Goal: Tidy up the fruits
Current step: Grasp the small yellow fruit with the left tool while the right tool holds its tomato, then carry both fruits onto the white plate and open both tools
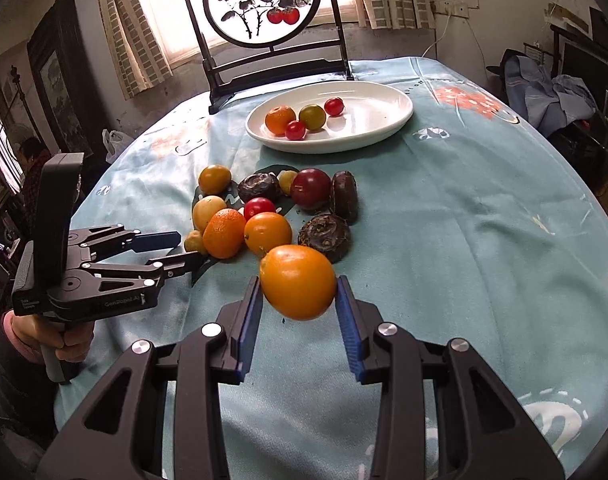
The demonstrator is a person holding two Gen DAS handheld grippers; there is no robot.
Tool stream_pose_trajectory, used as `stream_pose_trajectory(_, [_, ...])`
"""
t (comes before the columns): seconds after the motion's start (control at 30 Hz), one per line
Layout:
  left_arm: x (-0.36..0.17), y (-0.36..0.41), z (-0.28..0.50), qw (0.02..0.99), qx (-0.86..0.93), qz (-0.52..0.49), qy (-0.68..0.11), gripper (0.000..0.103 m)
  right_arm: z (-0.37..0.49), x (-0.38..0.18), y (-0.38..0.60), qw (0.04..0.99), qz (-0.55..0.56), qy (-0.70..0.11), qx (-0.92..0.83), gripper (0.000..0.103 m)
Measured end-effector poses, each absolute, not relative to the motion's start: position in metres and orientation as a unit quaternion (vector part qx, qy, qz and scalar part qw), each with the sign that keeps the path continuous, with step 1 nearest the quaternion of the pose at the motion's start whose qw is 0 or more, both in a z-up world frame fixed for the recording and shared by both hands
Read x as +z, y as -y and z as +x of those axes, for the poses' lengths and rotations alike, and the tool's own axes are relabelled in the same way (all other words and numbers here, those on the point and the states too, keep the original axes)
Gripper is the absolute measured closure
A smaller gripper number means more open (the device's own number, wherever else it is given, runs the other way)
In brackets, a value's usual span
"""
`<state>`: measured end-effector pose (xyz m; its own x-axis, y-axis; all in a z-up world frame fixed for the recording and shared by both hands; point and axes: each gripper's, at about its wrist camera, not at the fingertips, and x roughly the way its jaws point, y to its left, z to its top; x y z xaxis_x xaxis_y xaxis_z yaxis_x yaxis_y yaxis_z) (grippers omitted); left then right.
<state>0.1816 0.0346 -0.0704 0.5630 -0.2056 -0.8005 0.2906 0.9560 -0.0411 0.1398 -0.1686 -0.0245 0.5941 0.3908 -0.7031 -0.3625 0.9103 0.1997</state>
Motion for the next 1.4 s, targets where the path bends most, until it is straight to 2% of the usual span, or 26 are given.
stream_pose_trajectory(0.27, [-0.072, -0.026, 0.190, 0.882, -0.144, 0.063, -0.445, 0.059, 0.138, -0.027, 0.170, 0.891, 0.019, -0.400, 0.216, 0.066])
stream_pose_trajectory(0.37, [-0.072, -0.025, 0.190, 0.881, -0.151, 0.058, -0.445, 0.073, 0.138, -0.028, 0.169, 0.890, 0.020, -0.401, 0.216, 0.066])
stream_pose_trajectory(0.6, [-0.065, -0.026, 0.180, 0.883, -0.148, 0.052, -0.443, 0.074, 0.137, -0.029, 0.168, 0.888, 0.018, -0.403, 0.220, 0.066])
stream_pose_trajectory(0.8, [-0.016, -0.027, 0.186, 0.900, -0.154, 0.056, -0.403, 0.074, 0.155, -0.003, 0.170, 0.903, 0.023, -0.368, 0.220, 0.066])
stream_pose_trajectory(0.93, [0.025, -0.025, 0.225, 0.916, -0.153, 0.033, -0.369, 0.074, 0.189, 0.023, 0.168, 0.919, 0.032, -0.328, 0.215, 0.066])
stream_pose_trajectory(1.03, [0.035, -0.018, 0.269, 0.918, -0.146, 0.026, -0.367, 0.074, 0.228, 0.026, 0.161, 0.920, 0.032, -0.327, 0.212, 0.066])
stream_pose_trajectory(1.2, [0.021, -0.006, 0.345, 0.910, -0.123, 0.016, -0.395, 0.074, 0.298, 0.002, 0.147, 0.911, 0.021, -0.369, 0.183, 0.066])
stream_pose_trajectory(1.4, [-0.006, -0.003, 0.401, 0.900, -0.091, 0.026, -0.426, 0.074, 0.339, -0.023, 0.144, 0.900, 0.023, -0.399, 0.175, 0.066])
